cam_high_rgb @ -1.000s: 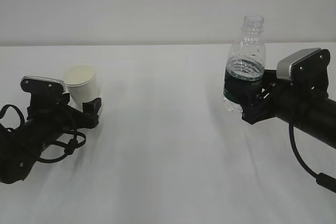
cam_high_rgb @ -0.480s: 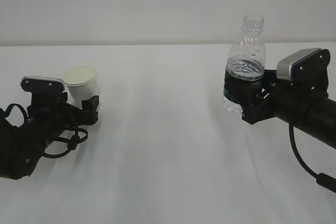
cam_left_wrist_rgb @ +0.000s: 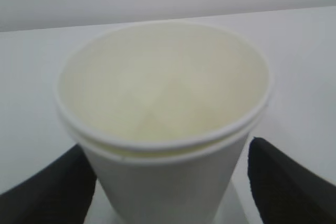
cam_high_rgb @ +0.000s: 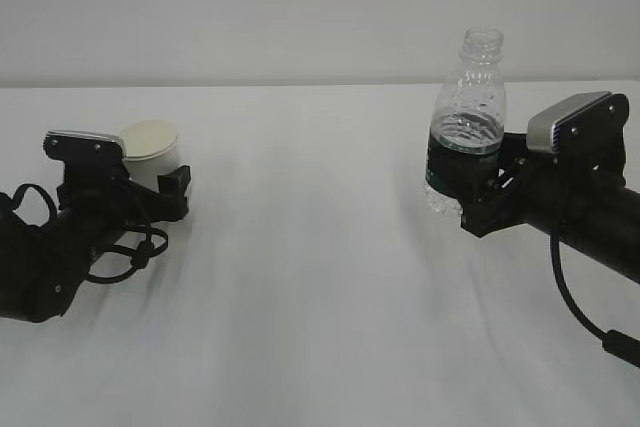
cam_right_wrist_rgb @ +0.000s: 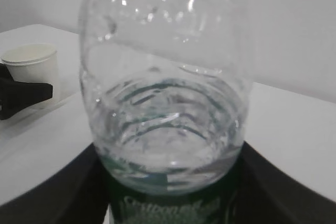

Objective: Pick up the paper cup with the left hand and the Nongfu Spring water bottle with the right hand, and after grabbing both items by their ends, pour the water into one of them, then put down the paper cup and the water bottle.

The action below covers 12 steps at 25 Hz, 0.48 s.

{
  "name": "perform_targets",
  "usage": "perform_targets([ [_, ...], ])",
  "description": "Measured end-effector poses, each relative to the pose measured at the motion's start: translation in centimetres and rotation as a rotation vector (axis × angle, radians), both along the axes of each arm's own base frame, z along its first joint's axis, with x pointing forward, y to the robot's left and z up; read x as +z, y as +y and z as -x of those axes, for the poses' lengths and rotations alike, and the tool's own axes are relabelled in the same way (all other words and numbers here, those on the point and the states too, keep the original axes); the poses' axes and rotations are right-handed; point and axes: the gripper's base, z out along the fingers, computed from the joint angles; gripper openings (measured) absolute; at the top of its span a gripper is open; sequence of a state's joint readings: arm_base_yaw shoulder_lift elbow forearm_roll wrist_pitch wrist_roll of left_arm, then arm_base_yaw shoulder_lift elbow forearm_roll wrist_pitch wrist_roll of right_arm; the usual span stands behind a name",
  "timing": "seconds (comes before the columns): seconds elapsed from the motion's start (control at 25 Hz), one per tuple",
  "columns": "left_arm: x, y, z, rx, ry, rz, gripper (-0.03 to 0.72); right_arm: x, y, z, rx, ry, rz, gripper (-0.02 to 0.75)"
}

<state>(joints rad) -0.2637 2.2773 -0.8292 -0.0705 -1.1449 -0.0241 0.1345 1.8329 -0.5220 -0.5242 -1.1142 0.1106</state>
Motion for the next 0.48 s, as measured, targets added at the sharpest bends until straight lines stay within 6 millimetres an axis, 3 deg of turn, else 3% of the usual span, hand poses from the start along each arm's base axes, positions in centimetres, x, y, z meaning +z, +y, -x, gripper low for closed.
perform_targets([
  [0.48,-0.9,-0.4,-1.2,-0.004,-0.011,0.002,0.658,0.0,0.0,0.0,0.0,0.0,0.0,0.459],
])
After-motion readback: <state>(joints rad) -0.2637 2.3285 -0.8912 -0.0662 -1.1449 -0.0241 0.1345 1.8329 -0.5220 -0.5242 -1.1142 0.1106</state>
